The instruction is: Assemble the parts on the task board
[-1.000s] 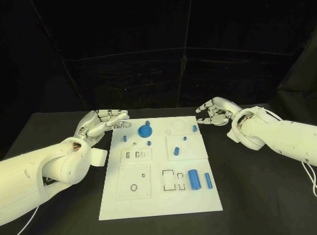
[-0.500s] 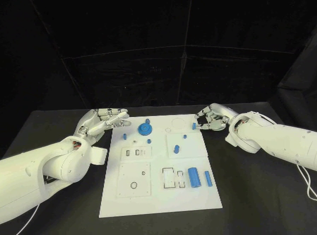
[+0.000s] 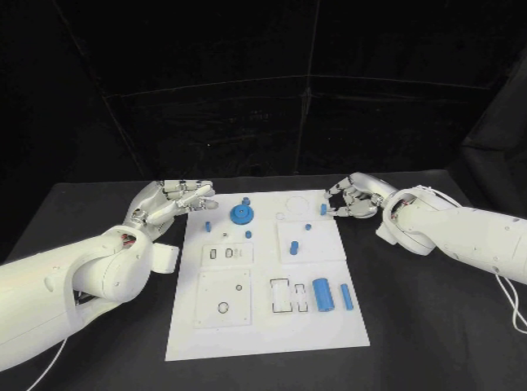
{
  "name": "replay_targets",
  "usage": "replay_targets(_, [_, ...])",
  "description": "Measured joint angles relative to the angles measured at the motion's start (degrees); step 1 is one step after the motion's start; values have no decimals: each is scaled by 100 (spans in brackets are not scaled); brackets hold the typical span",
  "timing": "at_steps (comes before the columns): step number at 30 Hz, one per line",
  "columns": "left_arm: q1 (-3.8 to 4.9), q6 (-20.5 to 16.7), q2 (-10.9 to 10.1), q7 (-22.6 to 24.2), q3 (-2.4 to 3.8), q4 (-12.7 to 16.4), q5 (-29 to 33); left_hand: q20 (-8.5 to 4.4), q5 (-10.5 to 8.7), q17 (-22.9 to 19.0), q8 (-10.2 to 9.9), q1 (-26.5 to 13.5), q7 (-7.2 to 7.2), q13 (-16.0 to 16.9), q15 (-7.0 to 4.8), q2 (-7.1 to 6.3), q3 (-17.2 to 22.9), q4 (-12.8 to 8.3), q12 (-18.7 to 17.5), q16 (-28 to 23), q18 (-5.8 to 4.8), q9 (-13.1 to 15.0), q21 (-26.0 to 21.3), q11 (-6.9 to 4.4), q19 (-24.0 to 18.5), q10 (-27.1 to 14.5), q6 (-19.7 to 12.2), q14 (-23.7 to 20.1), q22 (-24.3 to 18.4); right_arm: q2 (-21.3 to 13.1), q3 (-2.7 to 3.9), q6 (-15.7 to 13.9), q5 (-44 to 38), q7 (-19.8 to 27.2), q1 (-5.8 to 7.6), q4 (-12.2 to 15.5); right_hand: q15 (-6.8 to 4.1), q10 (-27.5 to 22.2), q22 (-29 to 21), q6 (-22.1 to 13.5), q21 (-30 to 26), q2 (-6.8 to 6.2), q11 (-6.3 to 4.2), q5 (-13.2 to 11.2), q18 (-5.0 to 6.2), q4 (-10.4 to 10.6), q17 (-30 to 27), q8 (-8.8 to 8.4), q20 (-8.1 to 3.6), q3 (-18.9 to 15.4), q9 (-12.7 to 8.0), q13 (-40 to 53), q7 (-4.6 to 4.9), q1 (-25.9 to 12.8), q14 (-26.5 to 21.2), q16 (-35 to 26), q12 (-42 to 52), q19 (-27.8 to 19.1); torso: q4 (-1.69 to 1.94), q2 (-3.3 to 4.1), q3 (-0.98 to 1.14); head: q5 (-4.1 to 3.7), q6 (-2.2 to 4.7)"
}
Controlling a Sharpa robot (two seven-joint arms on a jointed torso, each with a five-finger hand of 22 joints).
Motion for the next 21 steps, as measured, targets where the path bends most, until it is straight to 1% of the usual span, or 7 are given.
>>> replay_targets(11, [-1,0,0,0,0,-6,0,0,0,5,0,0,0,0,0,0,0,0,0,0,0,0,0,0,0,0,0,0,0,52,0,80,16,15,0,1,0,0,1,0,0,0,0,24,0,-16,0,0,0,-16,0,7,0,0,0,0,0,0,0,-2,-4,-12,-5])
replay_targets(14, [-2,0,-2,0,0,-6,0,0,0,4,0,0,0,0,0,0,0,0,0,0,0,0,0,0,0,0,0,0,1,72,0,109,18,10,-1,-1,0,0,1,17,0,0,0,24,0,-16,0,0,0,-16,0,7,17,0,0,0,0,0,0,-2,-4,-14,-9])
replay_targets(16, [-2,0,-2,0,0,-5,0,0,0,4,0,0,0,0,0,0,0,0,0,0,0,0,0,0,0,0,0,0,1,79,0,126,18,5,-1,-3,0,0,-1,38,0,0,0,24,0,-16,0,0,0,-16,6,7,-3,0,0,0,0,0,1,-2,-4,-15,-11])
replay_targets(18, [-2,0,-4,0,0,-5,0,0,0,4,0,0,0,0,0,0,0,0,0,0,-1,0,0,0,0,0,0,0,1,90,0,143,18,-3,-2,-6,0,0,-6,38,0,0,0,23,-1,-16,0,0,0,-16,6,6,-3,0,0,0,0,0,4,-3,-4,-15,-12])
replay_targets(19, [-2,0,-5,0,0,-5,0,0,0,4,0,0,0,0,0,0,0,0,0,0,0,0,0,0,0,0,0,0,1,95,0,148,18,-6,-2,-7,0,0,-6,54,0,13,0,23,0,-16,-1,0,0,-16,6,6,13,-13,0,0,0,0,4,-3,-5,-15,-12])
replay_targets(21, [-2,0,-6,0,0,-5,0,0,0,4,0,0,0,0,0,0,0,0,0,0,0,0,0,0,0,0,0,0,1,110,0,163,15,-20,-3,-10,0,1,-6,78,0,26,0,23,0,-32,0,25,0,-33,6,11,-3,-27,0,0,0,0,4,-3,-5,-15,-14])
